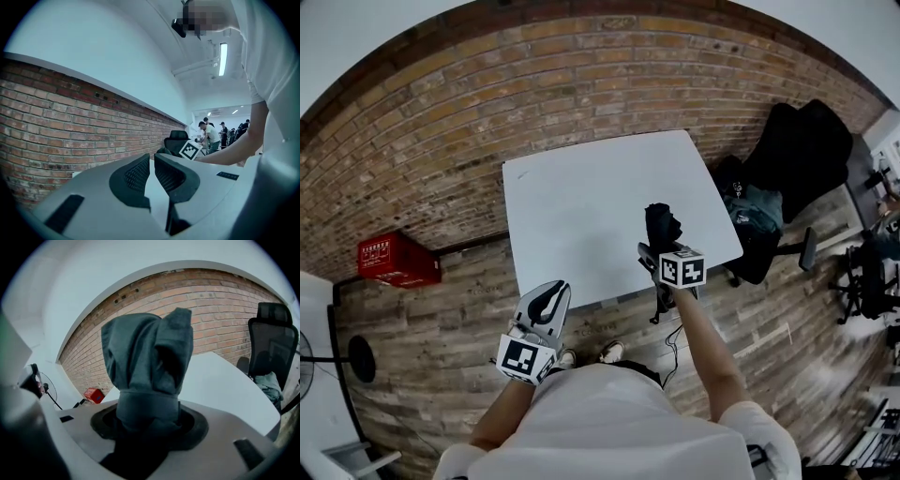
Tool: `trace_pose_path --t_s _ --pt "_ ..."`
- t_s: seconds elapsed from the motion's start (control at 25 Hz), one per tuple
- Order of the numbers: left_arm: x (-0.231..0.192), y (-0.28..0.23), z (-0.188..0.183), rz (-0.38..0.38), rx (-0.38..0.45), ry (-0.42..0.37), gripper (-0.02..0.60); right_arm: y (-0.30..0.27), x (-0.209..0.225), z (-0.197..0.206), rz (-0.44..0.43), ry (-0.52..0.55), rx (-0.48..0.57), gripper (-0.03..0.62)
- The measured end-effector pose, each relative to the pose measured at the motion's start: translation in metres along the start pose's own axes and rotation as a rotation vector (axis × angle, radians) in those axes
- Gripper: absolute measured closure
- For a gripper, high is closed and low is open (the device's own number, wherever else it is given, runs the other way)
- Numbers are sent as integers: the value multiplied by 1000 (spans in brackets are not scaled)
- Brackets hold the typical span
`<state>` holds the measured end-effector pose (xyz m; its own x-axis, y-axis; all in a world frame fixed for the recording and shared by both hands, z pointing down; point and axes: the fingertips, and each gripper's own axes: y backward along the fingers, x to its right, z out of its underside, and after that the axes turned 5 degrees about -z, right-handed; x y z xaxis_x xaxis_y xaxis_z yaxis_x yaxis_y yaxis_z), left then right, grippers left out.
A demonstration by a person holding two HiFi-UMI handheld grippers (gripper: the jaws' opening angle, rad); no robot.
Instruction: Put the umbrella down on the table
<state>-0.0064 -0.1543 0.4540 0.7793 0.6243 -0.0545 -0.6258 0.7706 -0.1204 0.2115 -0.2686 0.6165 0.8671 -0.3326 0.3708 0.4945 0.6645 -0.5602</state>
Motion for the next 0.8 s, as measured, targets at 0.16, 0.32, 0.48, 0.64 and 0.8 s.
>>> trace_pose_path --t_s 0.16,0.32,0.48,0.64,0.8 --pt "-6 5 3 -34 -16 1 532 -26 23 16 32 -56 -65 352" --pt "-8 8 2 -56 -27 -15 532 -46 40 30 68 -24 -139 353" --pt "-7 11 4 -73 -41 -19 532 -60 58 37 90 -57 -168 352" --pt "-8 14 5 -88 -57 -29 532 -72 75 40 127 -40 -212 352" --pt "-10 17 10 -115 -80 -29 532 -83 86 43 140 -44 -240 352"
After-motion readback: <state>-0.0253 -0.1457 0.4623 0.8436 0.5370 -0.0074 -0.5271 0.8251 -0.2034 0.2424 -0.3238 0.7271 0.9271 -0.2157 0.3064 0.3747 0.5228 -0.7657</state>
